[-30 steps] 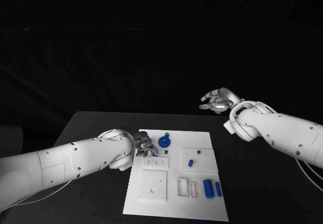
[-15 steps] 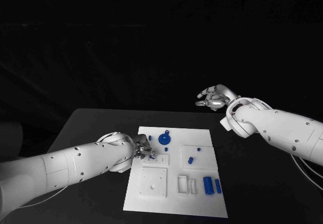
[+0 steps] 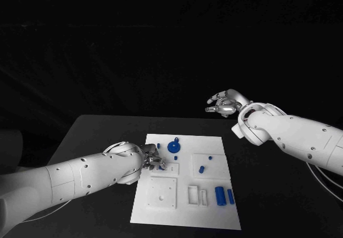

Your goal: Assemble the parts on the task board

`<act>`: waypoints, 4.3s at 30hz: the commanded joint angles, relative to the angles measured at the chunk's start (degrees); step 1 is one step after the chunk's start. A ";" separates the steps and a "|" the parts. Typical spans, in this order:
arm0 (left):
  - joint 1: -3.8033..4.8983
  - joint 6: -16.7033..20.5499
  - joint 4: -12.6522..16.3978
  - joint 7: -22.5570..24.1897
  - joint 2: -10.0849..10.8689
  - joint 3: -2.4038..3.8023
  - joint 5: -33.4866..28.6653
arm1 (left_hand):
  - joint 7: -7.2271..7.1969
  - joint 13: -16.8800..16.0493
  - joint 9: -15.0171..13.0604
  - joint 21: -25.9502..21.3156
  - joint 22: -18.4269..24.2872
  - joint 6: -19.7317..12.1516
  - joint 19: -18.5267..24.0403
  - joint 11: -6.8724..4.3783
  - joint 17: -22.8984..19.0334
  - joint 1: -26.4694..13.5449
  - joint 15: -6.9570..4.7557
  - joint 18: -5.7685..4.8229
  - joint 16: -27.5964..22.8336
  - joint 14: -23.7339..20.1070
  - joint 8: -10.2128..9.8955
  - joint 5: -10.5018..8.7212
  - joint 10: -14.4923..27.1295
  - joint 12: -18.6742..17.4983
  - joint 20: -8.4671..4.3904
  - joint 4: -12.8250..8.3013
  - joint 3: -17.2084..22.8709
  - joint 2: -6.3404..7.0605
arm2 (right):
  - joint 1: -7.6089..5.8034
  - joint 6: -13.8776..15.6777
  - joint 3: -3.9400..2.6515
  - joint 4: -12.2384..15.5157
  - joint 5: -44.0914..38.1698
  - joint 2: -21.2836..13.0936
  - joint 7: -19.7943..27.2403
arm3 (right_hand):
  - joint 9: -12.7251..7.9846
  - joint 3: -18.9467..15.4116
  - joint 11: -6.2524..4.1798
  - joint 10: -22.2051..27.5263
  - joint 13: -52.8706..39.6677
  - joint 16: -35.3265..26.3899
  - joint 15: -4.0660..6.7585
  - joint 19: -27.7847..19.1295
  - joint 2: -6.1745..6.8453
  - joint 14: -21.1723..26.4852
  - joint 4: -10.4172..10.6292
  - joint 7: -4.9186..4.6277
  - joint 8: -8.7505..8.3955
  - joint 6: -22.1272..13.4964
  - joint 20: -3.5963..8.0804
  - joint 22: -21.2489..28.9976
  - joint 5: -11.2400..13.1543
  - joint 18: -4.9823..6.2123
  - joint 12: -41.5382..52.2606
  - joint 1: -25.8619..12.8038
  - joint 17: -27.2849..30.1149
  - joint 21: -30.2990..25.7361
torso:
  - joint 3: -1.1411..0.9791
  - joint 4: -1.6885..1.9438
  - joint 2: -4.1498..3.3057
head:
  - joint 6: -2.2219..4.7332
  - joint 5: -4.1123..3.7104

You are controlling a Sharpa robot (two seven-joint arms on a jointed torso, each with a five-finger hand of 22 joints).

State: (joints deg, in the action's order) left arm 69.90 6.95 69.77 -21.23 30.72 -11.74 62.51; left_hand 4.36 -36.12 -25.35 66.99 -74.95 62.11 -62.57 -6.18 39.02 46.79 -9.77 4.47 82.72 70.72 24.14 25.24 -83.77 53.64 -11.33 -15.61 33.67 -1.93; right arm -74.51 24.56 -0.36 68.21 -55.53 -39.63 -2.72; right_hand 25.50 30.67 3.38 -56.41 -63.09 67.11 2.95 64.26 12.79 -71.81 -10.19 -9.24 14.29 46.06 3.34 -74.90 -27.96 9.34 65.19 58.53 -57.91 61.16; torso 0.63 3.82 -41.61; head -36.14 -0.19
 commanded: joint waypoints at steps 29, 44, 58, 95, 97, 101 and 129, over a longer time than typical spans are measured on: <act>0.01 -0.53 -1.49 1.29 -1.82 0.05 0.45 | -5.47 0.79 -7.82 0.55 -0.79 6.69 0.21 -1.36 -0.72 -1.38 -3.85 2.72 0.70 3.45 2.31 -1.31 2.35 1.25 -4.46 0.88 0.80 -1.06 | 0.01 -1.28 -0.04 -0.34 -0.26 0.96 -0.05 | -0.03 -0.65 -0.02 0.61 0.17 -0.06 0.06 0.05 -0.69 0.50 -0.19 -0.66 0.20 -0.18 -0.54 -0.80 -0.08 5.66 0.44 -0.28 0.08 -0.35 | -0.05 0.00 0.03 | 0.06 -0.37; -0.10 -1.28 -2.40 1.28 -2.25 0.04 0.82 | -5.45 1.06 -7.93 0.63 -0.76 6.55 0.30 -1.34 -0.94 -1.46 -3.83 2.79 0.76 3.36 2.30 -2.23 2.46 1.43 -4.46 0.94 0.94 -1.04 | 0.03 -1.50 -0.04 -0.50 -0.26 1.44 0.01 | -0.05 -0.73 -0.01 0.67 0.20 -0.06 0.06 0.05 -0.75 0.51 -0.20 -0.66 0.19 -0.21 -0.54 -0.80 0.01 5.66 0.47 -0.36 0.08 -0.38 | -0.06 0.04 0.06 | -0.06 -0.51; -0.54 -1.46 -2.76 1.65 -2.77 0.02 1.19 | -5.44 1.23 -8.01 0.67 -0.73 6.52 0.37 -1.33 -1.06 -1.64 -3.82 2.81 0.83 3.32 2.32 -2.60 2.49 1.54 -4.43 1.09 0.89 -0.93 | 0.15 -1.98 -0.04 -0.49 -0.25 1.75 -0.16 | -0.06 -0.80 -0.01 0.70 0.23 -0.02 0.06 0.07 -0.86 0.49 -0.20 -0.67 0.18 -0.24 -0.54 -0.81 0.05 5.66 0.54 -0.45 0.08 -0.39 | -0.06 0.00 0.05 | -0.21 -0.43; -0.96 -3.12 -1.83 1.54 -2.20 -0.07 3.25 | -5.44 2.06 -8.22 0.80 -0.57 6.43 0.60 -1.32 -1.61 -2.27 -3.81 2.93 1.21 3.07 2.28 -4.71 2.66 2.07 -4.38 2.15 0.21 1.85 | 0.51 -2.67 -0.03 -0.59 -0.13 1.54 -0.23 | -0.11 -1.10 0.01 0.82 0.34 0.14 0.04 0.25 -1.05 0.39 -0.10 -0.69 0.16 -0.28 -0.52 -0.85 -0.10 5.66 0.71 -0.91 0.03 -0.36 | -0.05 0.03 0.04 | -0.34 -0.60; -0.96 -2.77 -1.98 1.61 -2.24 -0.07 3.25 | -5.46 2.26 -8.25 0.82 -0.51 6.41 0.61 -1.34 -1.75 -2.45 -3.82 3.00 1.29 3.02 2.26 -7.80 2.72 2.18 -4.41 2.82 0.07 2.36 | 0.51 -2.66 -0.03 -0.61 -0.13 1.51 -0.24 | -0.11 -1.11 0.01 0.83 0.35 0.14 0.04 0.25 -1.06 0.39 -0.09 -0.69 0.16 -0.28 -0.51 -0.85 -0.12 5.66 0.71 -0.94 0.03 -0.36 | -0.05 0.04 0.04 | -0.31 -0.60; -0.96 -2.55 -2.18 1.63 -2.33 -0.07 3.25 | -5.47 2.48 -8.26 0.78 -0.45 6.39 0.70 -1.36 -1.90 -2.81 -3.85 3.05 1.35 2.96 2.21 -9.62 2.77 2.31 -4.40 3.79 0.06 2.59 | 0.52 -2.65 -0.03 -0.63 -0.12 1.55 -0.24 | -0.11 -1.12 0.01 0.84 0.36 0.14 0.04 0.26 -1.08 0.39 -0.07 -0.69 0.16 -0.28 -0.51 -0.85 -0.15 5.66 0.72 -0.97 0.03 -0.37 | -0.06 0.06 0.05 | -0.25 -0.60; -0.95 -1.90 -3.41 1.29 -2.96 -0.05 2.97 | -5.51 3.57 -8.41 0.82 -0.32 6.23 1.16 -1.40 -2.63 -4.34 -3.90 3.36 1.74 2.66 2.02 -22.20 3.07 2.92 -4.40 7.48 -0.48 5.45 | 0.77 -2.77 -0.03 -0.71 -0.11 1.59 -0.32 | -0.14 -1.20 0.02 0.89 0.42 0.17 0.04 0.28 -1.15 0.41 -0.04 -0.70 0.14 -0.31 -0.49 -0.86 -0.27 5.66 0.80 -1.14 0.03 -0.39 | -0.06 0.04 0.06 | -0.10 -0.66</act>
State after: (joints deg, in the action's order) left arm 68.96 4.99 66.36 -20.09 27.93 -11.81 65.56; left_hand -1.14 -32.60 -33.71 67.66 -74.95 68.57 -61.74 -7.17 36.43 42.50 -12.15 7.56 84.27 72.04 26.46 3.41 -81.34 56.31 -10.75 -8.35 33.19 3.09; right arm -73.78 22.44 -0.36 67.49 -55.54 -38.07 -3.18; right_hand 25.43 29.74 3.37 -56.00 -62.72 67.11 2.95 64.47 11.89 -71.82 -10.19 -9.48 14.29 45.83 3.12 -74.91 -27.96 9.34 65.63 57.63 -57.91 61.16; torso 0.55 3.86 -41.56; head -36.30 -0.81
